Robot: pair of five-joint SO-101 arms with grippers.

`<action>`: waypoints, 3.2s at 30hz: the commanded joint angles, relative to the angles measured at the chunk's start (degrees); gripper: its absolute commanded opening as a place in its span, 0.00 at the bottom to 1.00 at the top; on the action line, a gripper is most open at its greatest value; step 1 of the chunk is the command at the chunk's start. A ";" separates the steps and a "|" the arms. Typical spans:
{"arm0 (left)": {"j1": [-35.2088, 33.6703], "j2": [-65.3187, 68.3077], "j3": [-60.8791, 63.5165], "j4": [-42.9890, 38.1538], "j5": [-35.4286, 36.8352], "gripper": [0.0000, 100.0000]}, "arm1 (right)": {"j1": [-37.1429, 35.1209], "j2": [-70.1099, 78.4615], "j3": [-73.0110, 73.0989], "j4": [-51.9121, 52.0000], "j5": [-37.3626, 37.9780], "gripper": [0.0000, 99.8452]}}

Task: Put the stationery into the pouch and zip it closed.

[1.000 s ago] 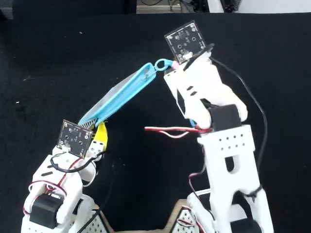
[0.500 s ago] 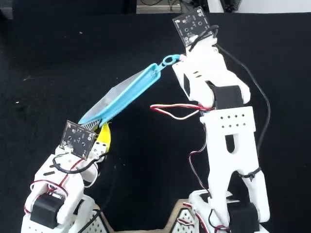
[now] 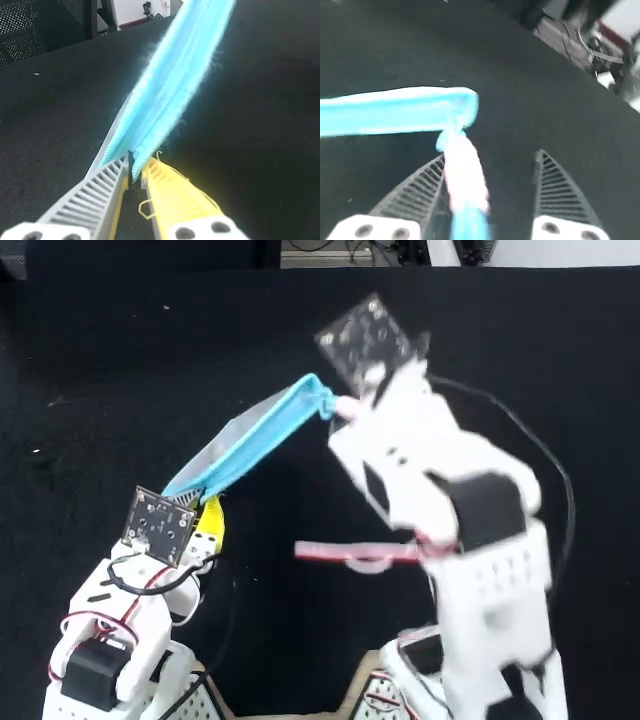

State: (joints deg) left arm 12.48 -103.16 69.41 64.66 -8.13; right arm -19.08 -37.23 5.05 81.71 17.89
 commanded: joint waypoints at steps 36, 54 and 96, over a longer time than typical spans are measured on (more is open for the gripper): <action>-7.52 61.36 -40.40 -24.18 0.00 0.03 | 25.14 -12.97 62.55 -29.27 0.18 0.01; -0.57 61.27 -43.82 -18.64 8.53 0.29 | 25.14 -12.97 72.92 -38.24 0.18 0.01; -23.08 -2.29 17.01 1.14 -1.58 0.03 | 13.27 -71.34 91.47 -17.41 -11.16 0.01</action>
State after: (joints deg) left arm -10.37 -96.92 85.41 60.97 -9.36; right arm -5.54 -103.08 96.57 65.71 7.78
